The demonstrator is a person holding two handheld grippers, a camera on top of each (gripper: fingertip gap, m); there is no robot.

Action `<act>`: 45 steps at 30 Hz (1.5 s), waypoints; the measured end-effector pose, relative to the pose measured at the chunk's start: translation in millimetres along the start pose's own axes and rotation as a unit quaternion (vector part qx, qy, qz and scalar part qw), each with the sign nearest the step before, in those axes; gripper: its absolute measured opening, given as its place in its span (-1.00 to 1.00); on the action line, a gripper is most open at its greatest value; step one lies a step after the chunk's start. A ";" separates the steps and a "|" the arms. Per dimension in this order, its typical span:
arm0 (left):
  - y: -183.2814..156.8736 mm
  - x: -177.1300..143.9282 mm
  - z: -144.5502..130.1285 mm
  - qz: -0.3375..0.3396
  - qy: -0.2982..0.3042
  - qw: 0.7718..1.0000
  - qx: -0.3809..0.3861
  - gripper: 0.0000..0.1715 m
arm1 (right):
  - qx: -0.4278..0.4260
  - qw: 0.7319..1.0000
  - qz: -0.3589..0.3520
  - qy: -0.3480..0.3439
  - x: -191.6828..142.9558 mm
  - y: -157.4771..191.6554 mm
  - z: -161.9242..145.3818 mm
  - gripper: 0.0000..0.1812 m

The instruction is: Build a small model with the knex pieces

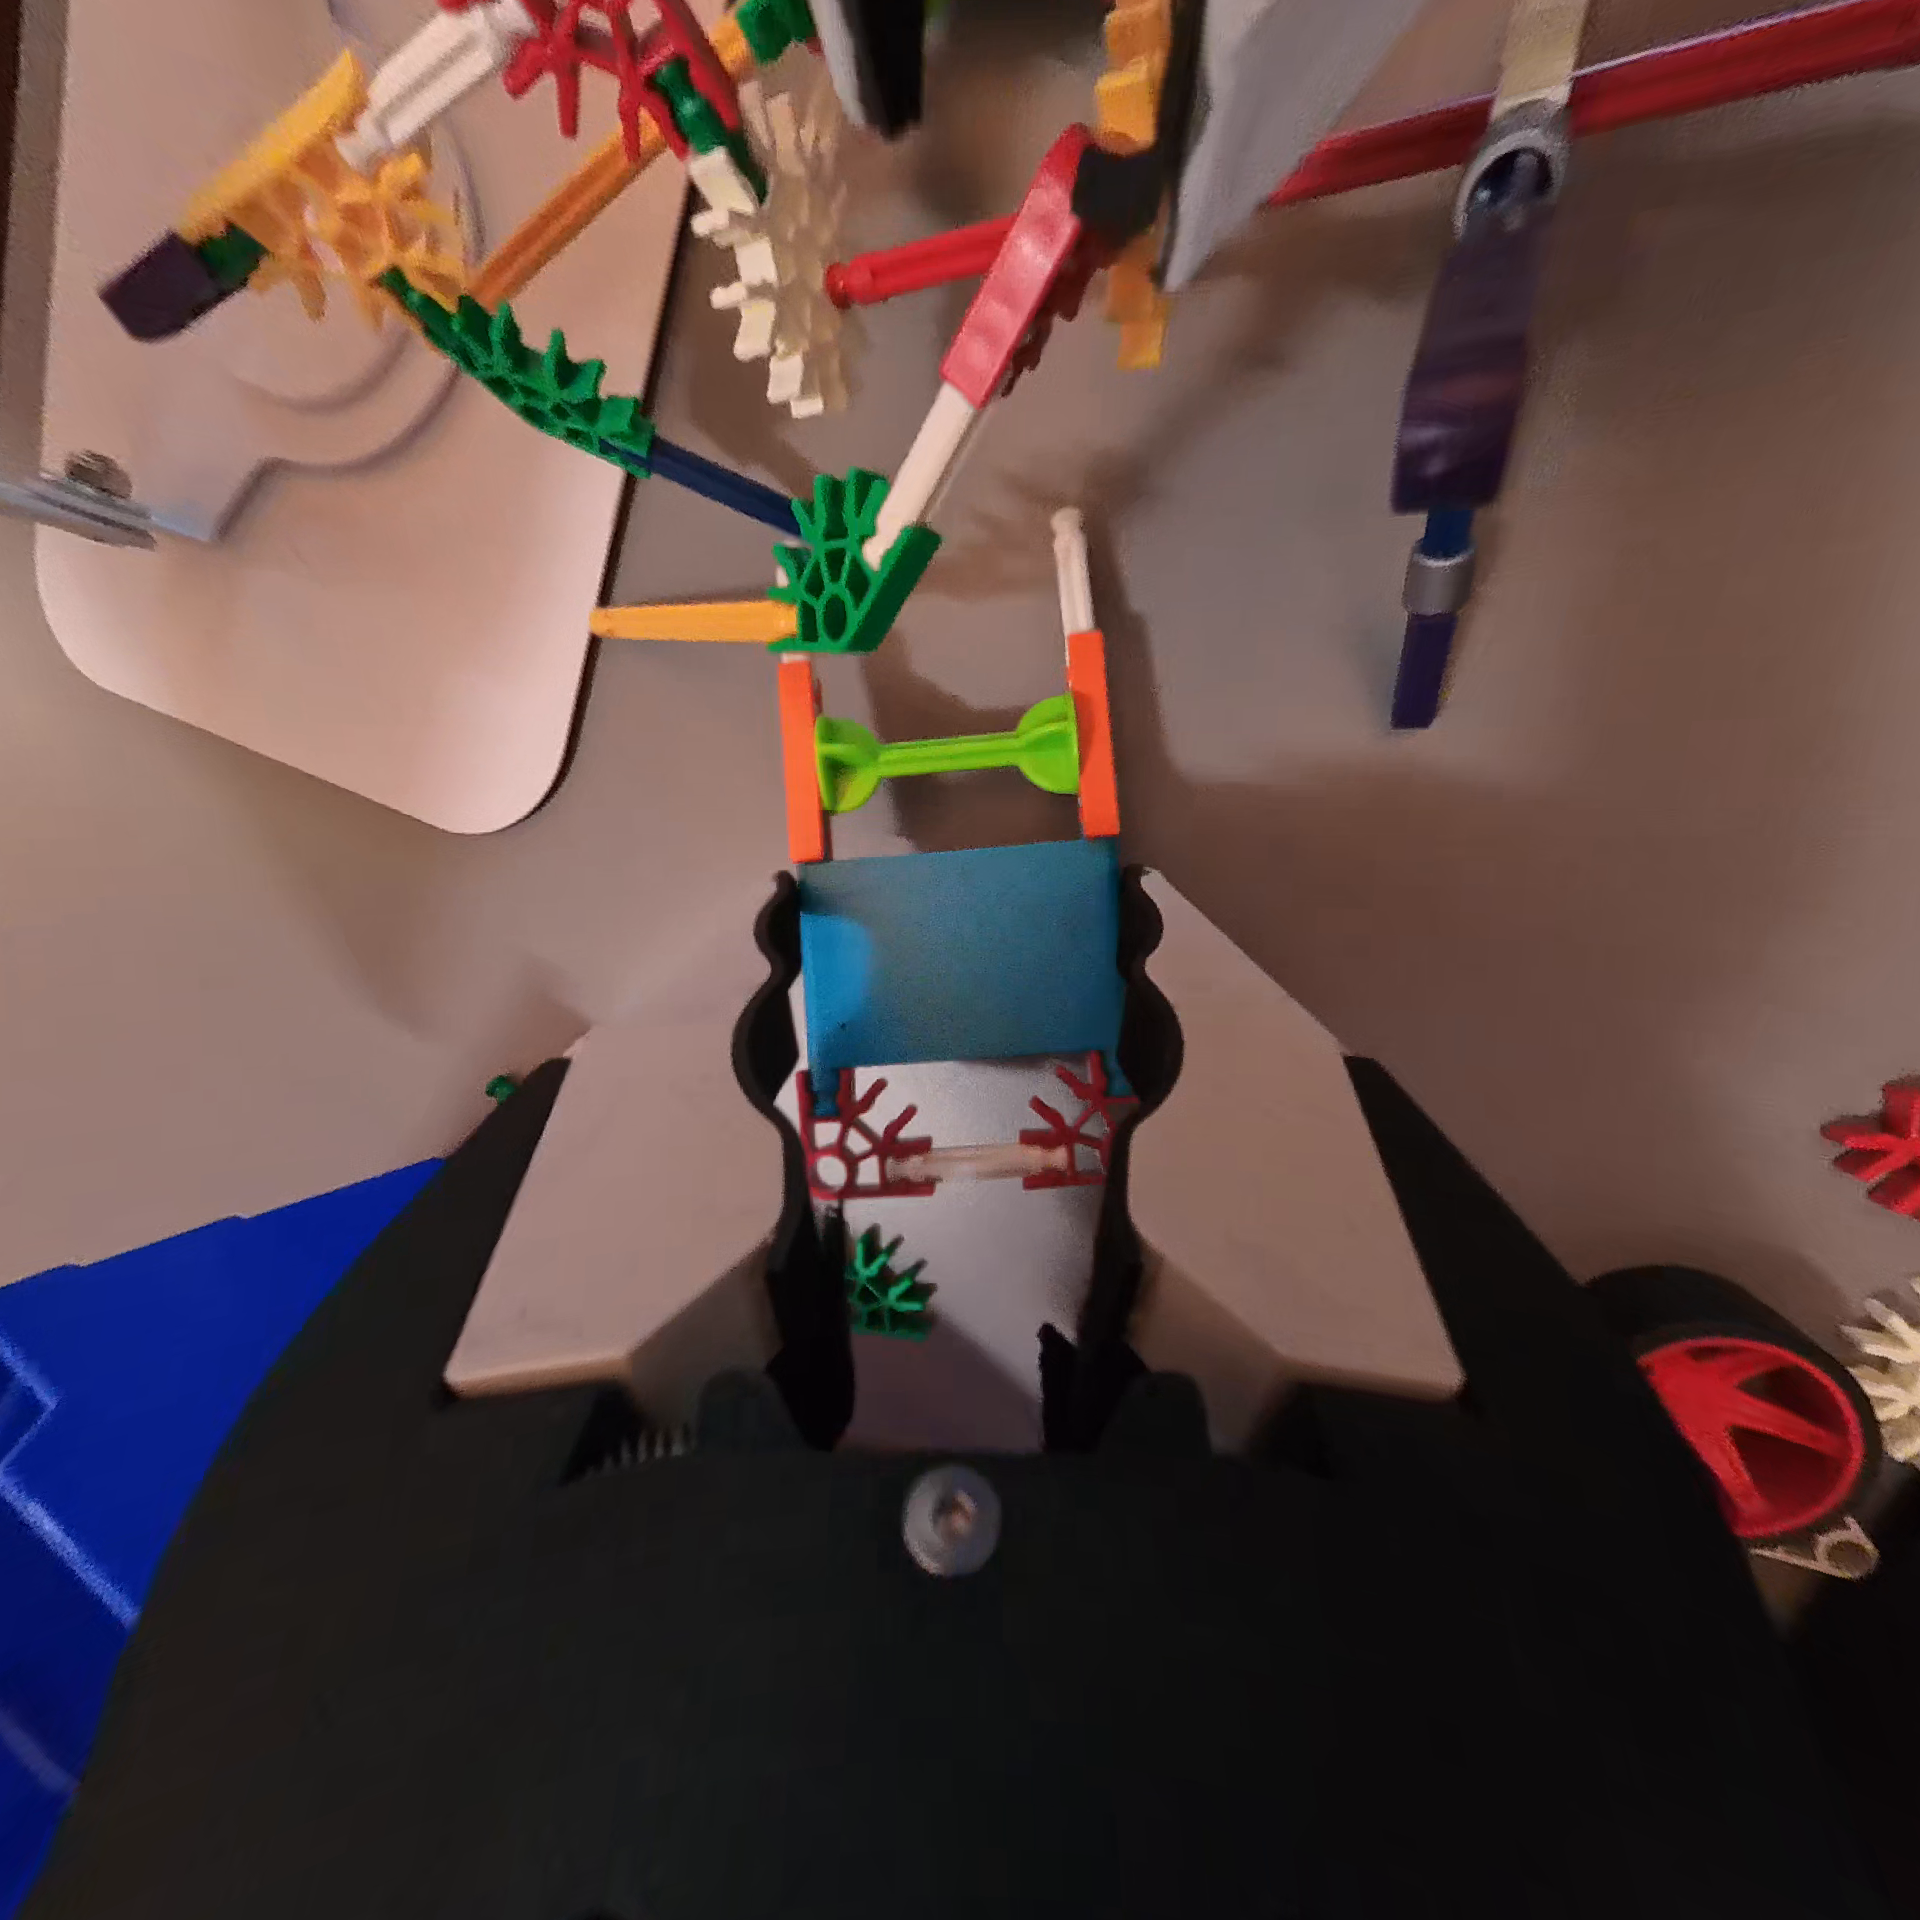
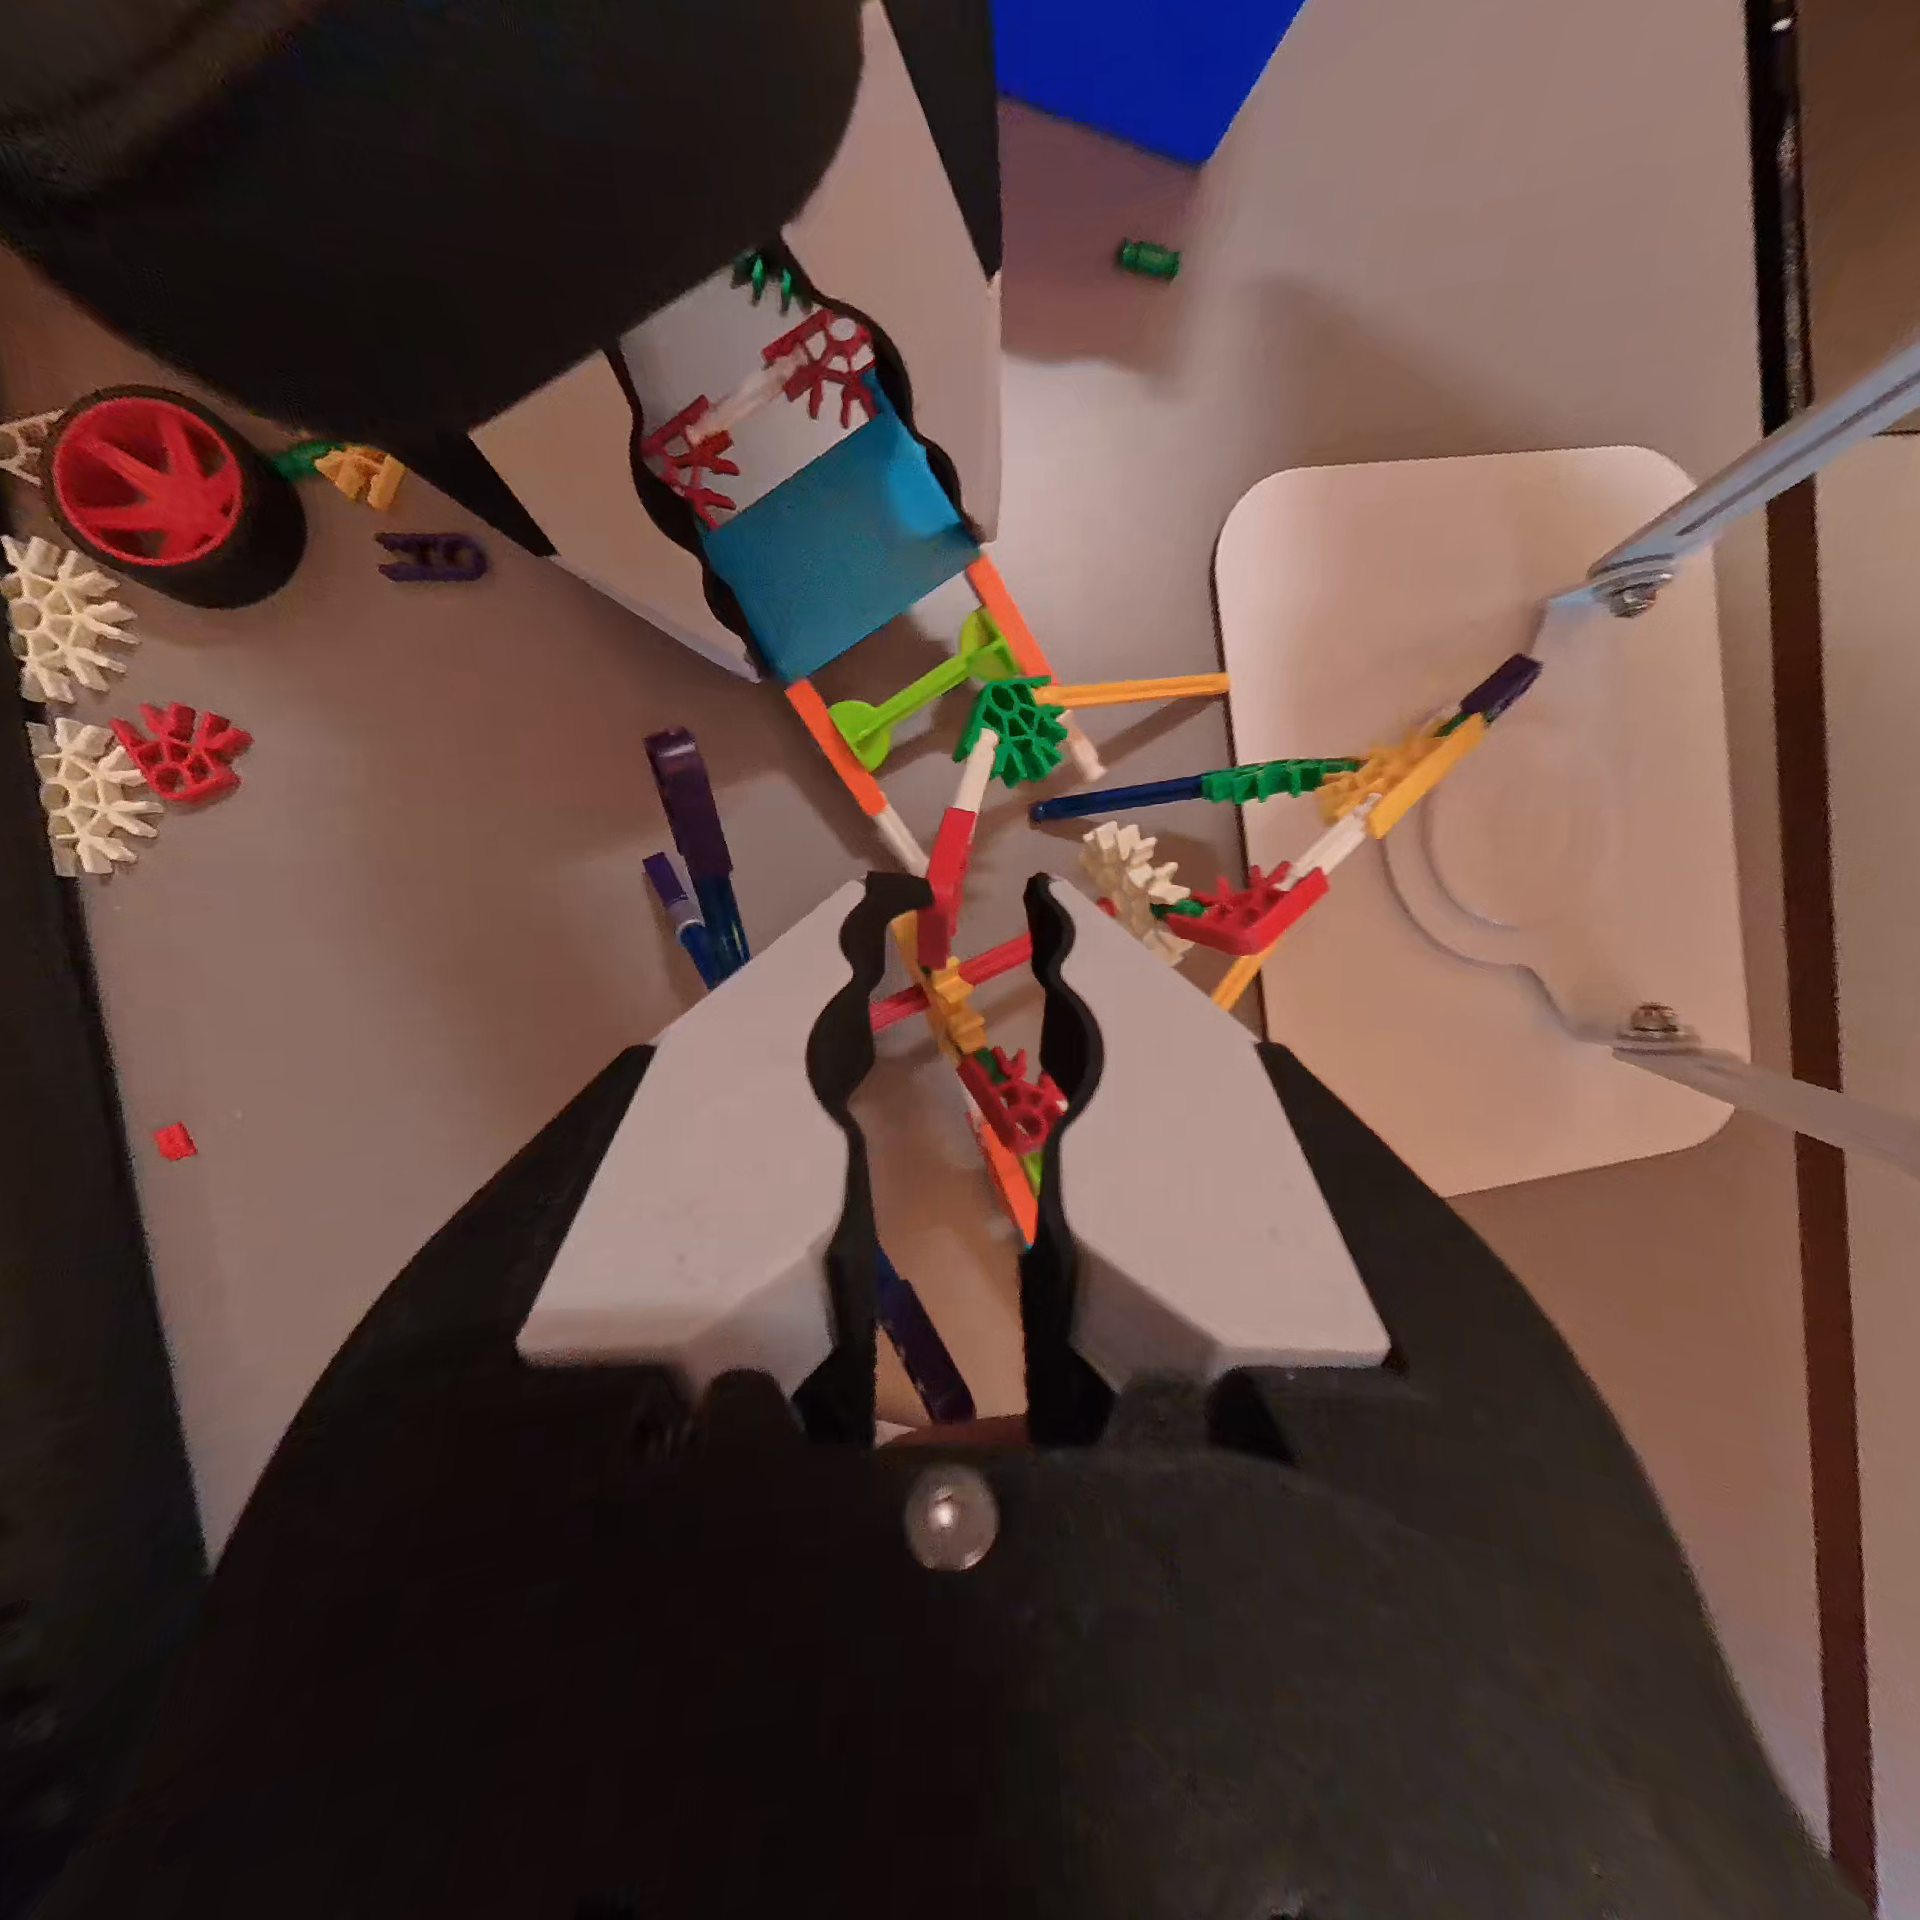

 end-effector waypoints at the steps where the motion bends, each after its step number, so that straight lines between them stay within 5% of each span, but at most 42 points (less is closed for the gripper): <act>1: 0.3 -0.3 0.7 0.009 -0.001 1.000 0.002 -0.31 | 0.001 1.000 0.006 0.002 1.7 1.2 -0.5 -0.74; 14: -4.3 0.4 3.2 0.001 -0.015 1.000 0.015 -0.32 | 0.000 1.000 0.016 0.001 4.6 -1.5 1.6 -0.68; 25: -2.8 2.5 2.4 -0.021 -0.028 0.999 -0.016 -0.32 | -0.044 0.995 -0.013 0.088 23.5 2.4 -2.1 -0.95; 32: 12.6 -6.2 5.3 0.096 -0.060 0.993 0.027 -0.39 | -0.151 0.987 0.014 0.058 15.3 17.7 -9.7 -0.96; 39: 18.6 -22.8 14.5 0.037 -0.134 0.990 -0.030 -0.45 | -0.197 0.978 0.072 0.010 3.8 36.6 -17.8 -0.96; 45: 22.0 -0.8 14.7 -0.056 -0.137 0.981 -0.129 -0.35 | -0.198 0.977 0.076 0.011 3.8 38.2 -19.0 -0.96</act>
Point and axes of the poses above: each gripper's, where its closed fingertips meet, x out along the fingers, z out of its top, y = z × x across the jaws, the point moved 7 cm from there along -x, back along the fingers, and after that the axes turned 12 degrees about -x, right-handed, at the moved point
